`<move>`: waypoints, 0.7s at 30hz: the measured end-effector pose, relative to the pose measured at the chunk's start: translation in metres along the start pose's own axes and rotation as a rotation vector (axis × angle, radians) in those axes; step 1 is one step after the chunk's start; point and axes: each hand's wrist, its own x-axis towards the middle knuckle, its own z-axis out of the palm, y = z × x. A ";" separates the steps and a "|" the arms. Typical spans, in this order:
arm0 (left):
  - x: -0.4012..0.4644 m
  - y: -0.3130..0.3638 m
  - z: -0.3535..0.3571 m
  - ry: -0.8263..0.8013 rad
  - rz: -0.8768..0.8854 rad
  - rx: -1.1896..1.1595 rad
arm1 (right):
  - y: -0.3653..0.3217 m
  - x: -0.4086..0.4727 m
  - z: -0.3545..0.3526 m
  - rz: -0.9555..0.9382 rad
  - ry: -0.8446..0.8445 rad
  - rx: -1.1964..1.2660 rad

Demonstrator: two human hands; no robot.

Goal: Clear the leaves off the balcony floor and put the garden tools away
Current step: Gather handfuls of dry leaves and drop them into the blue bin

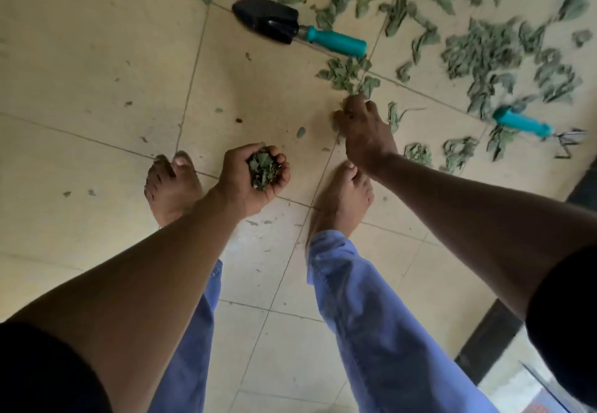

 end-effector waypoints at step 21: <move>-0.002 0.001 0.105 0.002 0.001 0.192 | -0.065 -0.066 -0.082 0.231 0.320 0.770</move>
